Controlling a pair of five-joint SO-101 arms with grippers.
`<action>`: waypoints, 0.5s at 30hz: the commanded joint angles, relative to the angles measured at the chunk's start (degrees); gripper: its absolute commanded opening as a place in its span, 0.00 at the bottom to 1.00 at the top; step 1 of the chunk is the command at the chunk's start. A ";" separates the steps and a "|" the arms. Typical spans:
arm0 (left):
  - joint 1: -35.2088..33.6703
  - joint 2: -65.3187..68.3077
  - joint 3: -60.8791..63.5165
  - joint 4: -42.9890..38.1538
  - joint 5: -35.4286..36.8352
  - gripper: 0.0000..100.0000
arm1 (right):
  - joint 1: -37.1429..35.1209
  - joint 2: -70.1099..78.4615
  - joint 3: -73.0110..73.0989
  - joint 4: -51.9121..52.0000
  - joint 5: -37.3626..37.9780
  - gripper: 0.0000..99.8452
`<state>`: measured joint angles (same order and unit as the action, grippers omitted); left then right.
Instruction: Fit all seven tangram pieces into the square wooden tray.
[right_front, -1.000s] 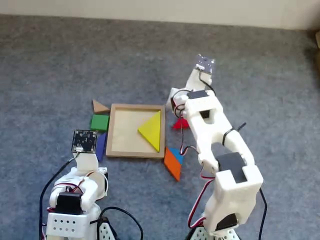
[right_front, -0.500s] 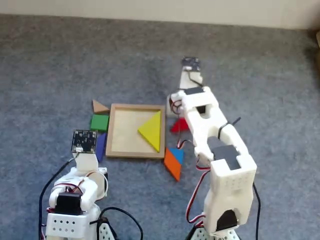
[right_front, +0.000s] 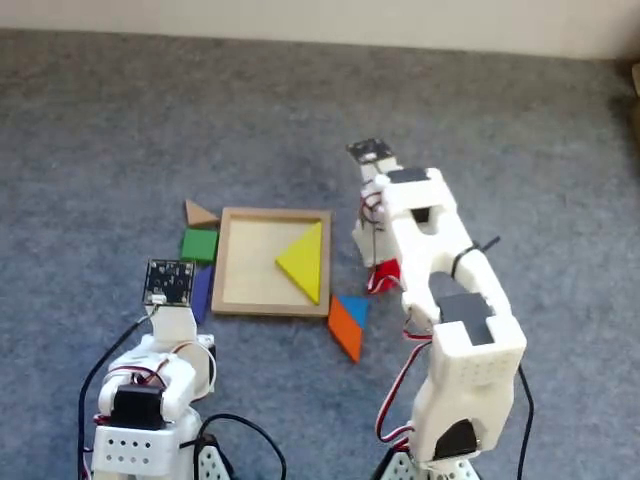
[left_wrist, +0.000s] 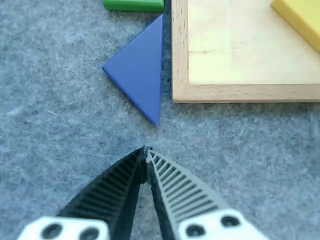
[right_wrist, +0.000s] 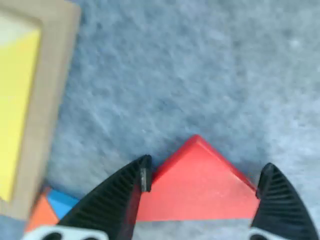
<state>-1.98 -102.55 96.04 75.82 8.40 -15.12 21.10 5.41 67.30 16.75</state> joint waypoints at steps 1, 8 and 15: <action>-0.84 -1.10 1.19 0.18 0.00 0.00 | 2.15 -5.85 -0.66 1.98 5.98 0.32; -0.84 -1.10 1.19 0.18 0.00 0.00 | 2.68 -11.47 -0.48 12.79 16.70 0.32; -0.84 -1.10 1.19 0.18 0.00 0.00 | 2.77 -19.56 -0.57 14.29 16.70 0.32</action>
<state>-1.98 -102.55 96.04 75.82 8.40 -13.27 7.91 5.49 80.75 32.84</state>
